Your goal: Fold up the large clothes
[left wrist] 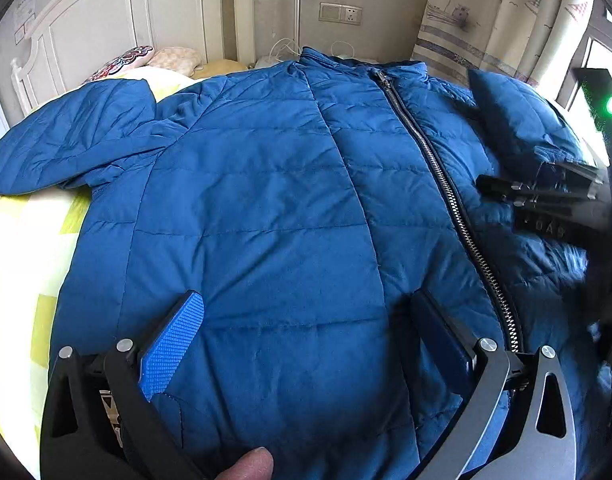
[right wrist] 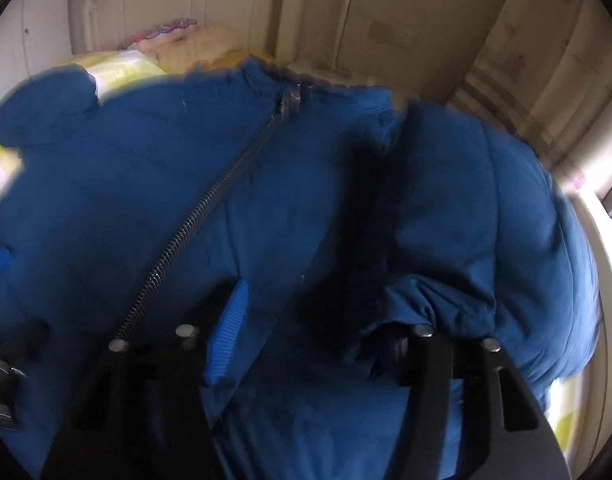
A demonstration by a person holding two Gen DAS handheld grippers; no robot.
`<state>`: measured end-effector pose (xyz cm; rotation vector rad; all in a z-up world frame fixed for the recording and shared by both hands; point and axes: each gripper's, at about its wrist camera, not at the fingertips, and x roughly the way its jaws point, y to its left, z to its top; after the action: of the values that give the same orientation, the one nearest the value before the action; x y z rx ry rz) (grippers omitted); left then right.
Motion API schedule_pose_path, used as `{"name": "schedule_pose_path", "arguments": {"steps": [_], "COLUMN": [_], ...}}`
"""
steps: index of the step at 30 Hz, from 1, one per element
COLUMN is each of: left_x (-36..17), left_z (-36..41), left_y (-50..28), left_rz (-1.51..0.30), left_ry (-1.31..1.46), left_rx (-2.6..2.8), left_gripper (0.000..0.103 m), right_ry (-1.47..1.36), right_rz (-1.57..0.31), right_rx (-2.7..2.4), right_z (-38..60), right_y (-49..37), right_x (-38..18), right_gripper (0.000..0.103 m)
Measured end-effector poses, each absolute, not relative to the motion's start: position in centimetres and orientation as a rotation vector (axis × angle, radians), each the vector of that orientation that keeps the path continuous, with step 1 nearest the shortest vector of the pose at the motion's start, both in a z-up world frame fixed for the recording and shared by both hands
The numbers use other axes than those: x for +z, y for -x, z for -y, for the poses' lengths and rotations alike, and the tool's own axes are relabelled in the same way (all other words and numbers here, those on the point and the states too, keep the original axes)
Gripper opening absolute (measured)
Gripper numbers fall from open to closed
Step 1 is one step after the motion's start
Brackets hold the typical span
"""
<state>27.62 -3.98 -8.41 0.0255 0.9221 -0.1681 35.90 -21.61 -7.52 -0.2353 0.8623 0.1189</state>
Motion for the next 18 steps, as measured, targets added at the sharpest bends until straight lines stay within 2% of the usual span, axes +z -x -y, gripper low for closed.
{"name": "schedule_pose_path", "arguments": {"steps": [3,9,14,18], "left_x": [-8.4,-8.4,-8.4,-8.5], "left_z": [3.9,4.0,4.0,4.4], "left_y": [-27.7,-27.6,-27.5,-27.5], "left_rz": [-0.921,-0.921,-0.921,-0.926], "left_ry": [-0.021,-0.022,-0.026,-0.05], "left_rx": [-0.17,-0.17,-0.168,-0.155], "left_gripper": [0.099,0.099,0.099,0.099], "right_ry": [0.06,-0.374,-0.82,-0.894], "right_rz": [-0.913,-0.723,-0.738,-0.758], "right_rx": [0.183,0.135,0.046,0.004], "right_z": [24.7,35.1,45.0,46.1], "right_y": [-34.9,-28.7,-29.9,-33.0], "right_x": [-6.1,-1.6,-5.4,-7.4], "right_gripper": [0.069,0.07,0.071,0.071]}}
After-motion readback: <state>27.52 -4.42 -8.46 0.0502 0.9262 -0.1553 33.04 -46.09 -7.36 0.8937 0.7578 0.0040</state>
